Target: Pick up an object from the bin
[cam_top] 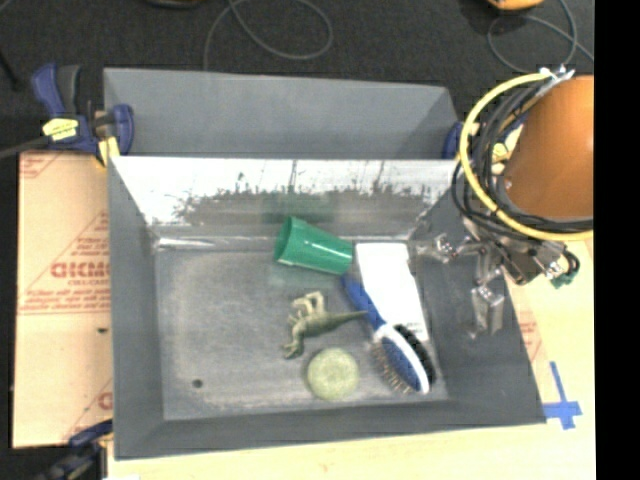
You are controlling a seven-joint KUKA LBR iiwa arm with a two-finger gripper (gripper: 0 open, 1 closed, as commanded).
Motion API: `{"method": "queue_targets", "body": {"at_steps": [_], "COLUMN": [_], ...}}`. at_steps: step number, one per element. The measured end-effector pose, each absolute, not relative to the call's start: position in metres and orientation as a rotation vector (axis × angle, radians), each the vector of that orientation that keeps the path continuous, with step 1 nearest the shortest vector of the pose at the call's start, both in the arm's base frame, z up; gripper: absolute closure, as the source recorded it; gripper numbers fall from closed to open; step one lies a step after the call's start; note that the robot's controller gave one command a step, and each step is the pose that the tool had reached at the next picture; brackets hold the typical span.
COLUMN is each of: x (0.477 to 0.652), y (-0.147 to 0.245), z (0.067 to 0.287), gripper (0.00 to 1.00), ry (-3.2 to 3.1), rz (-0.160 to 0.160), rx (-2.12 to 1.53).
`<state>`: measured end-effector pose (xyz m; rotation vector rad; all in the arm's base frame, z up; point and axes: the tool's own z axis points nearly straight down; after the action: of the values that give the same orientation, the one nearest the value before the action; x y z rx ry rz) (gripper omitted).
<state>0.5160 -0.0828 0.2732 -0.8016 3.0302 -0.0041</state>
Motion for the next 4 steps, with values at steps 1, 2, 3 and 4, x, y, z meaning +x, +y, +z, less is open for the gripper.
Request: {"method": "queue_targets", "body": {"at_steps": [1, 2, 3, 4], "x": [0.536, 0.531, 0.530, 0.533], "y": [-0.075, -0.056, -0.017, 0.002], "z": [0.231, 0.212, 0.215, 0.195], "gripper": [0.00, 0.00, 0.00, 0.00], "ry": [3.104, 3.059, 2.985, 3.030], "rz": [-0.002, -0.001, -0.002, 0.000], "rx": [-0.436, -0.710, -0.966, -0.810]}}
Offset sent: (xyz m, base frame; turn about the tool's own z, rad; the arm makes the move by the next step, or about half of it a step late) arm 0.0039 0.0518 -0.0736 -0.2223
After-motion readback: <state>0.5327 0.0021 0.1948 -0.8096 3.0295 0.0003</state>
